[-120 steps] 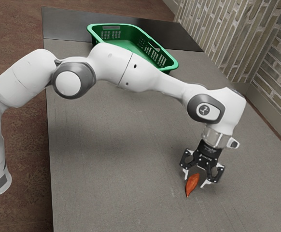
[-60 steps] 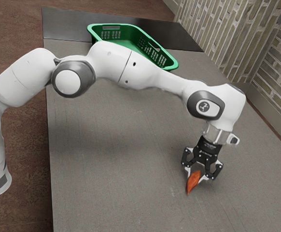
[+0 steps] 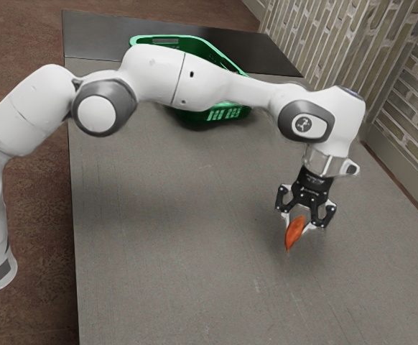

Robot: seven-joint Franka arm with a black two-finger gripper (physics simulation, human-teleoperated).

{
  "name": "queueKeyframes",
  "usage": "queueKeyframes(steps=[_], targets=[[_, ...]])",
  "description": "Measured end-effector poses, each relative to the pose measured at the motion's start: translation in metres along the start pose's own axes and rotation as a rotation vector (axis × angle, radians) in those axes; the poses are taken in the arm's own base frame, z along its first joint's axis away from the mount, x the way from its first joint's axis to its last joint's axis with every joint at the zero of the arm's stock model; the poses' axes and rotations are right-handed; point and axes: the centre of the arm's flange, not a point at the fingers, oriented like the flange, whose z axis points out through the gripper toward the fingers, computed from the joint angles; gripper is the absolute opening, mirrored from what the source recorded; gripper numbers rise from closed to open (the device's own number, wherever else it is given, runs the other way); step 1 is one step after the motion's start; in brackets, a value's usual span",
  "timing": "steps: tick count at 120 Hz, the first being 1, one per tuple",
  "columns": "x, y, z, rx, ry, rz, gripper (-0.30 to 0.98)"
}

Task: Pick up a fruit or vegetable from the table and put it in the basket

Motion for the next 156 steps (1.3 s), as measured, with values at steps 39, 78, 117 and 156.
queueKeyframes(steps=[39, 78, 117, 156], targets=[[0.056, -0.071, -0.088, -0.010, 0.093, -0.141, 0.16], [0.114, -0.148, -0.145, -0.046, 0.124, -0.323, 0.16], [0.175, -0.210, -0.180, -0.204, 0.123, -0.481, 0.16], [0.216, -0.263, -0.211, -0.301, 0.188, -0.591, 0.16]])
